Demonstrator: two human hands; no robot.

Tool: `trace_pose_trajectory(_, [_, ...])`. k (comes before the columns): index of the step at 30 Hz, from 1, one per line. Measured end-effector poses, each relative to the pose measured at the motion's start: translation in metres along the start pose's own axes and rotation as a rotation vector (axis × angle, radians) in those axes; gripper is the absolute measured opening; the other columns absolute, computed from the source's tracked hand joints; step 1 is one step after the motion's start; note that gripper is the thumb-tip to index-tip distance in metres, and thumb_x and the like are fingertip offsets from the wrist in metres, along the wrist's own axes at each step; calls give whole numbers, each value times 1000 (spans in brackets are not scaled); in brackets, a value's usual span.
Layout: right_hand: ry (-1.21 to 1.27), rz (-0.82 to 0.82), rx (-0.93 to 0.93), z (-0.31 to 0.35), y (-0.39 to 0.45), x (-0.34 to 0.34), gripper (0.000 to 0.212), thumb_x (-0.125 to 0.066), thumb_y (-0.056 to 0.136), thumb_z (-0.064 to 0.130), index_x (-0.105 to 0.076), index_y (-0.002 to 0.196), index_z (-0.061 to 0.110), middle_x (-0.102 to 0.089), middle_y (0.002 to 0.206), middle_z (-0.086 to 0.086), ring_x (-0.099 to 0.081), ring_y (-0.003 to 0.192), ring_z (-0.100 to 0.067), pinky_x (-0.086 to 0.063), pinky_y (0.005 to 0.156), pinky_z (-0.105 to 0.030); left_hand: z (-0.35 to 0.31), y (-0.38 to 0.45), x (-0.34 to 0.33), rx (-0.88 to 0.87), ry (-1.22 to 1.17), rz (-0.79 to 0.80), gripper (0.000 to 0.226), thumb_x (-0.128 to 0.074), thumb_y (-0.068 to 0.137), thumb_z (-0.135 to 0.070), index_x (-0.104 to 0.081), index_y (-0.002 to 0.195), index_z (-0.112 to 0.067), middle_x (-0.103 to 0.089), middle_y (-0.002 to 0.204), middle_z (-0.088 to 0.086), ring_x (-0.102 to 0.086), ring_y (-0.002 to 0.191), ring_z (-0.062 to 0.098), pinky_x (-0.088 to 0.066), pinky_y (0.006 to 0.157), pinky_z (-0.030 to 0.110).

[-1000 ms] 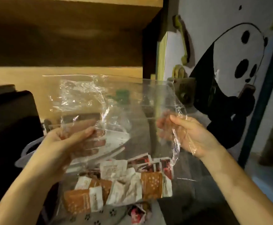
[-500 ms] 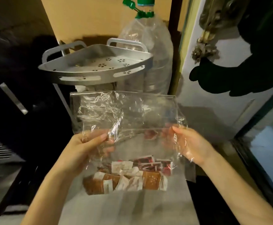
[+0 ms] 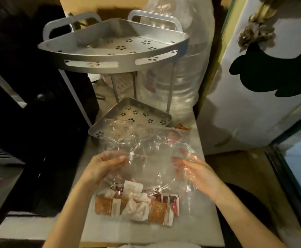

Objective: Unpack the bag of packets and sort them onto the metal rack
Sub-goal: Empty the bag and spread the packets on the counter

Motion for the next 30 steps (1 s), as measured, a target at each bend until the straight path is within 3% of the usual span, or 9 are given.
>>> trace_pose_trajectory(2, [-85, -46, 10, 3, 12, 7, 36, -46, 90, -1, -56, 123, 10, -70, 106, -14, -70, 88, -21, -58, 73, -32, 3, 9, -4, 40, -52, -22, 27, -68, 75, -6, -63, 99, 2, -73, 65, 3, -67, 53, 13, -52, 44, 19])
trace_pose_trajectory(5, [-217, -112, 10, 4, 22, 15, 38, -54, 86, 0, -56, 123, 8, -66, 116, -15, -66, 101, -23, -47, 97, -39, 11, 15, -5, 110, -127, -56, 27, -68, 75, -5, -57, 97, 7, -66, 51, -2, -57, 39, 5, -42, 36, 13])
trace_pose_trajectory(8, [-416, -253, 67, 21, 22, 17, 57, -65, 81, 6, -42, 134, 12, -59, 122, -9, -59, 105, -19, -44, 93, -30, 22, 18, 3, 142, -182, -94, 51, -75, 66, -24, -56, 109, -5, -71, 83, 3, -65, 64, 10, -50, 46, 19])
trace_pose_trajectory(12, [-898, -342, 469, 80, 16, -18, 72, -71, 77, 11, -34, 138, 12, -46, 121, 10, -36, 120, -9, -29, 97, -12, 27, 19, 11, 157, -271, -121, 27, -61, 82, -20, -61, 106, -6, -71, 78, 5, -64, 51, 12, -48, 40, 20])
trace_pose_trajectory(15, [-1295, -232, 564, 98, 33, -51, 63, -72, 77, 23, -44, 133, 15, -46, 129, 3, -32, 128, -16, -26, 104, -27, 26, 20, 13, 137, -304, -135, 26, -61, 82, -11, -59, 106, -4, -72, 78, 7, -64, 53, 15, -48, 43, 22])
trace_pose_trajectory(19, [-1361, 105, 328, 91, 65, -90, 58, -69, 79, 28, -46, 132, 19, -54, 131, -6, -52, 118, -23, -42, 101, -34, 24, 21, 10, 126, -301, -127, 28, -64, 80, -8, -56, 107, -7, -73, 88, 10, -69, 76, 22, -55, 67, 34])
trace_pose_trajectory(22, [-1412, 242, 211, 85, 83, -112, 62, -67, 81, 34, -40, 136, 26, -48, 139, 1, -49, 123, -19, -37, 98, -25, 19, 21, 7, 115, -275, -138, 28, -64, 80, -6, -57, 106, -10, -74, 91, 11, -70, 81, 25, -57, 71, 37])
trace_pose_trajectory(26, [-1451, 328, 149, 82, 100, -123, 63, -71, 77, 34, -44, 132, 22, -55, 128, -1, -54, 114, -16, -40, 92, -22, 15, 22, 7, 117, -282, -183, 54, -72, 67, -11, -50, 116, -7, -70, 102, 14, -66, 94, 29, -50, 91, 48])
trace_pose_trajectory(30, [-1411, 324, 123, 94, 102, -125, 62, -77, 71, 28, -51, 127, 20, -59, 121, -3, -57, 109, -19, -45, 98, -32, 16, 24, 7, 124, -289, -219, 53, -67, 76, -3, -45, 124, -7, -69, 95, 11, -66, 80, 21, -55, 76, 36])
Point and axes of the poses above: each hand's wrist, its own y-axis towards the middle knuckle, its own x-axis out of the back of the hand, z = x × y, the point moved 7 cm from there along y, towards the middle knuckle
